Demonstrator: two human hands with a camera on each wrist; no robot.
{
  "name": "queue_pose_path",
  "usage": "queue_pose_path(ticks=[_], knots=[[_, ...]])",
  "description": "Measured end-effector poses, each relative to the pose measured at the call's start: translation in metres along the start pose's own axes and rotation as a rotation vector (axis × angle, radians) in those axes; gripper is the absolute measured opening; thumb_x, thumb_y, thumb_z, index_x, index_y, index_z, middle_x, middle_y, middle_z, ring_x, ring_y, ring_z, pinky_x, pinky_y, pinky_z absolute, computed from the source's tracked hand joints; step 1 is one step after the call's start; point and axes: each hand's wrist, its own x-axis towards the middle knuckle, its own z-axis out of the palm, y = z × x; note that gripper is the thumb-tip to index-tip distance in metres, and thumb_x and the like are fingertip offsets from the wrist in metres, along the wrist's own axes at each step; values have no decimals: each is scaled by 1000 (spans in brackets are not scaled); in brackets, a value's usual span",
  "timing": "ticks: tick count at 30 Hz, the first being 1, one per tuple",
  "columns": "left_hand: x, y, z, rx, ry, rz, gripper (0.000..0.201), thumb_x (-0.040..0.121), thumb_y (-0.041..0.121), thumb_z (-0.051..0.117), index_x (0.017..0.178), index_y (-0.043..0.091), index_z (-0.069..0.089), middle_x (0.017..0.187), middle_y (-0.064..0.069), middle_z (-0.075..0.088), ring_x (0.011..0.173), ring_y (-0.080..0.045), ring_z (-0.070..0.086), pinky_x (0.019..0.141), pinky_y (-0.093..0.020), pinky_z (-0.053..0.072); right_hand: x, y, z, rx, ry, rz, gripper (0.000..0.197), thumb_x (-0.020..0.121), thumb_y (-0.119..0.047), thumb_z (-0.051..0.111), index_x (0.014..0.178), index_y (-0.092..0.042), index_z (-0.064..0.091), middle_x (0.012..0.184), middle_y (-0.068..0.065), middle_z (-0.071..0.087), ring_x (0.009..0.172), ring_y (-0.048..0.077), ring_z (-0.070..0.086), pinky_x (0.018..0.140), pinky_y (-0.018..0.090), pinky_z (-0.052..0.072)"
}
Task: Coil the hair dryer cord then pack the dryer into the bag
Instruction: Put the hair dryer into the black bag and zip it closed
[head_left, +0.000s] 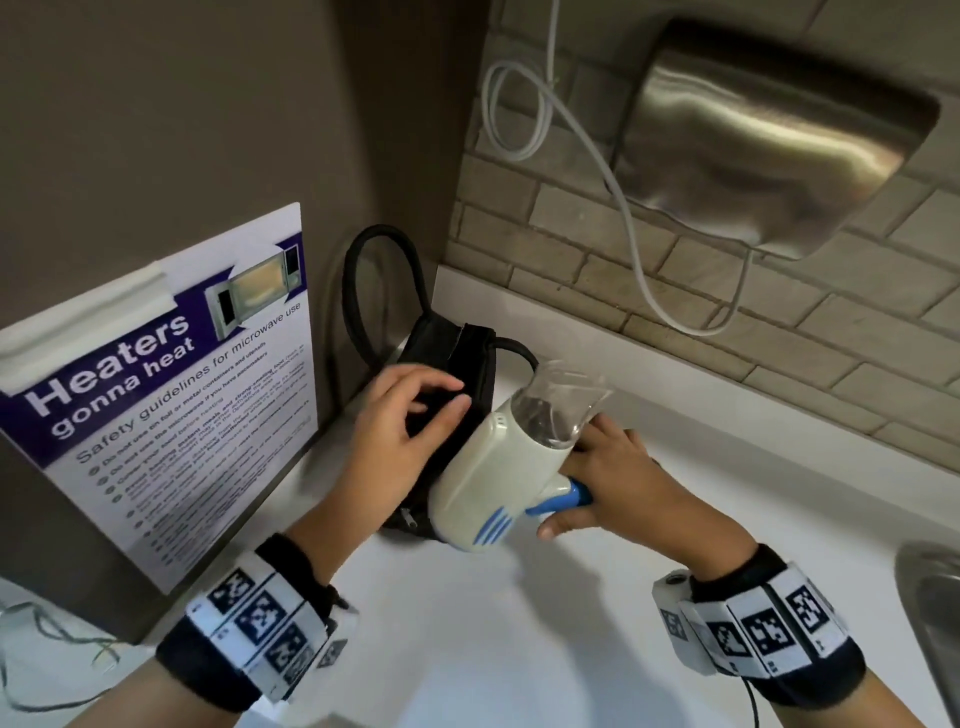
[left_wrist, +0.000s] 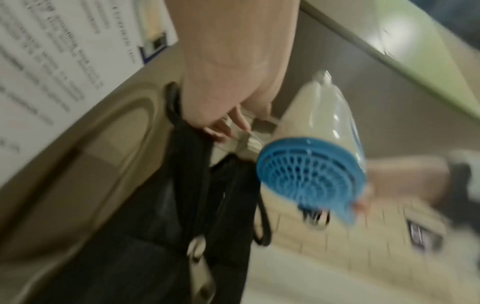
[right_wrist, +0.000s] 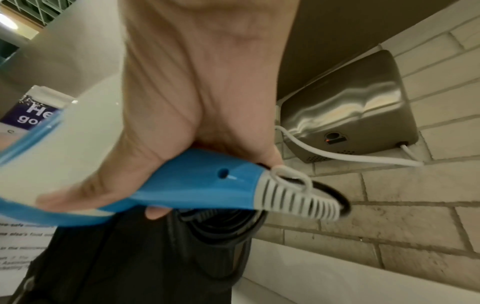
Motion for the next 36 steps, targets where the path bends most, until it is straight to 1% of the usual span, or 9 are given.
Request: queue_pose_path(ticks=[3,6,8,11,15,22,30,33,36], knots=[[-4,-13,3,462,204,104,31,77,31,73,105,19,67,123,-10,47,113,-26,45,99,-18,27,5,-1,-9,-121,68,90,102,47,-98,3,121,-48,53,120,-7,48,104,16,34,90,35,35],[-2,-26,-2,527,352,19,47,77,23,75,118,9,59,122,-20,47,111,-34,45,98,-25,28,4,-7,-25,-171,130,154,92,50,-94,17,117,-44,57,115,-6,50,105,19,37,84,33,33],[2,-30,-9,446,327,-103,50,82,21,71,125,5,52,120,-20,52,110,-32,50,93,-33,38,4,-11,-33,-178,220,174,82,53,-91,28,103,-37,64,106,-2,55,99,23,42,76,34,29],[2,-33,-18,373,213,-221,37,92,22,59,122,2,54,109,-16,64,96,-22,58,79,-27,42,7,-14,-39,-181,472,178,63,54,-80,49,76,-23,64,84,5,58,83,32,51,68,37,32],[7,-38,-30,339,117,-284,26,95,29,52,109,9,62,90,-1,64,85,-17,58,73,-26,40,16,-21,-53,-291,532,265,62,52,-73,61,81,-20,70,80,7,56,80,34,51,67,41,38],[11,-54,-49,166,5,-347,9,94,30,54,95,24,61,81,12,65,83,-14,63,72,-25,43,33,-35,-73,-429,566,361,50,55,-52,81,86,-14,72,84,13,55,86,37,51,73,46,39],[8,-48,-48,13,-65,-323,14,91,20,57,96,9,63,91,-12,68,89,-28,64,84,-44,50,59,-64,-62,-545,475,274,23,53,-16,82,72,-21,71,79,7,55,79,31,52,72,41,40],[11,-50,-46,-83,24,-374,20,93,30,57,78,17,58,68,1,58,66,-4,58,69,-22,45,61,-71,-53,-537,339,108,27,48,-16,83,71,-25,72,78,6,60,82,30,56,74,41,45],[12,-43,-40,-21,-6,-343,17,95,23,54,85,11,61,70,4,61,60,8,56,60,-6,40,69,-70,-51,-482,248,-53,33,40,-19,86,68,-31,73,72,0,61,78,26,60,67,34,48]])
